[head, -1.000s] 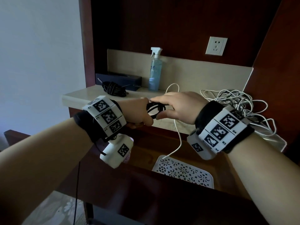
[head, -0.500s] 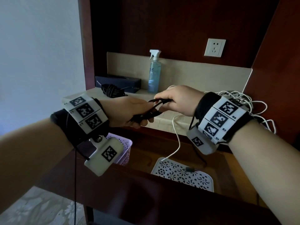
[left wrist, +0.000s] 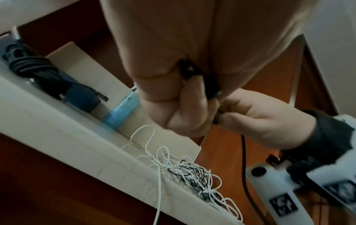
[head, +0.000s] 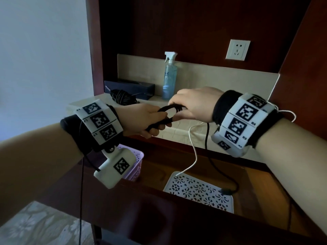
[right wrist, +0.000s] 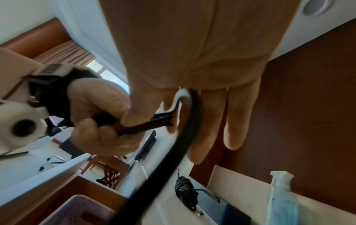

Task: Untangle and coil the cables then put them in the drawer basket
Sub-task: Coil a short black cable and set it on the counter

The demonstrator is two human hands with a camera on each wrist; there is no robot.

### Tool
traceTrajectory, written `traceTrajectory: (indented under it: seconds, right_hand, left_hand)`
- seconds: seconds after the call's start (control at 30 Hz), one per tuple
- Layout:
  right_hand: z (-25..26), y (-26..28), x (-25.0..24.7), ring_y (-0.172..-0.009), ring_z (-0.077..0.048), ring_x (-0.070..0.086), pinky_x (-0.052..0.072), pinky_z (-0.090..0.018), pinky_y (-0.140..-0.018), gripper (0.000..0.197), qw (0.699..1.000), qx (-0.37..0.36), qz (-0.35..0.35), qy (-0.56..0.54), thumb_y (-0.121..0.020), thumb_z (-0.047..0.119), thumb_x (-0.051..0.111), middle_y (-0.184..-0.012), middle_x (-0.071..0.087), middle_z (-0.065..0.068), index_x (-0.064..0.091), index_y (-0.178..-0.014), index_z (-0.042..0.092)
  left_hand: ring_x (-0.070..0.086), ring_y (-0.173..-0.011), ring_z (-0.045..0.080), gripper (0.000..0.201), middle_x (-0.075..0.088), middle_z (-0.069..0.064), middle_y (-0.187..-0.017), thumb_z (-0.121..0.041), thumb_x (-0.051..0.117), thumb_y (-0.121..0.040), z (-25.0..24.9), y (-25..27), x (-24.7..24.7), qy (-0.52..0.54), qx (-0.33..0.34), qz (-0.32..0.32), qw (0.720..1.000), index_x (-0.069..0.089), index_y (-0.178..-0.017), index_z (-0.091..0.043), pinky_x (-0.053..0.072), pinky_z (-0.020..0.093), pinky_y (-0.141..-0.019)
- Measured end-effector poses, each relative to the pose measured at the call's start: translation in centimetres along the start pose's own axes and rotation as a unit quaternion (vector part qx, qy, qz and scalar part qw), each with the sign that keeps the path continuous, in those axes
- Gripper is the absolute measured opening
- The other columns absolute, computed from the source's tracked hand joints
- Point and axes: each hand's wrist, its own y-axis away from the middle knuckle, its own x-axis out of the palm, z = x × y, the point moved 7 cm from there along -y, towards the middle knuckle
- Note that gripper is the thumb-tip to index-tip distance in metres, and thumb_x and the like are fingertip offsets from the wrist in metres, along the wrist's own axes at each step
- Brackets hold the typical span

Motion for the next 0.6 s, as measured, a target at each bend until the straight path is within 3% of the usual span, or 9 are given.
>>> traceTrajectory:
  seconds: [0.13,0.23,0.37,0.5,0.6]
  right_hand:
    - [0.6,-0.2,1.1,-0.103,-0.02,0.05,0.044,-0.043,-0.087,0.054,0.999,0.01,0.008,-0.035,-0.089,0.054,0.043,-0.108,0.042,0.004,0.037,-0.134,0.026]
    - [0.3,-0.5,1.6,-0.102,-0.024,0.051,0.045,-0.047,-0.085,0.045,1.0,0.01,-0.003,0.007,-0.095,0.047,0.038,-0.113,0.043,0.0,0.035,-0.135,0.026]
    - [0.5,-0.7,1.9,-0.099,-0.021,0.052,0.045,-0.042,-0.079,0.033,0.999,0.003,-0.003,0.039,-0.098,0.044,0.032,-0.096,0.038,0.007,0.043,-0.124,0.027]
    - [0.4,-1.2,2.0,-0.1,-0.018,0.052,0.044,-0.042,-0.085,0.037,0.999,-0.001,0.005,0.035,-0.098,0.046,0.026,-0.096,0.05,0.007,0.055,-0.113,0.029]
    - [0.3,-1.4,1.5,-0.1,-0.017,0.051,0.042,-0.036,-0.086,0.036,1.0,-0.012,-0.016,-0.005,-0.098,0.044,0.029,-0.099,0.053,0.005,0.058,-0.112,0.026]
  left_hand:
    - [0.037,-0.048,0.004,0.027,0.044,-0.001,-0.066,-0.023,0.032,-0.103,0.3,-0.4,-0.3,0.075,-0.009,0.017,0.997,0.053,-0.098,-0.007,0.029,0.012,-0.038]
    - [0.037,-0.049,0.004,0.029,0.044,-0.001,-0.066,-0.024,0.032,-0.103,0.5,-0.6,-0.2,0.099,-0.021,0.042,0.994,0.053,-0.101,-0.004,0.03,0.012,-0.037]
    - [0.039,-0.05,0.005,0.026,0.046,-0.001,-0.066,-0.023,0.036,-0.101,0.7,-0.5,-0.3,0.097,-0.032,0.056,0.993,0.053,-0.098,-0.004,0.032,0.012,-0.039]
    - [0.042,-0.054,0.007,0.021,0.048,0.001,-0.072,-0.022,0.038,-0.101,-0.3,-0.1,-0.8,-0.034,-0.005,0.031,0.999,0.053,-0.1,-0.006,0.036,0.014,-0.042]
    - [0.049,-0.057,0.01,0.025,0.056,0.0,-0.075,-0.025,0.04,-0.1,-1.3,0.3,-1.7,-0.222,0.026,-0.019,0.975,0.058,-0.105,-0.009,0.043,0.016,-0.054]
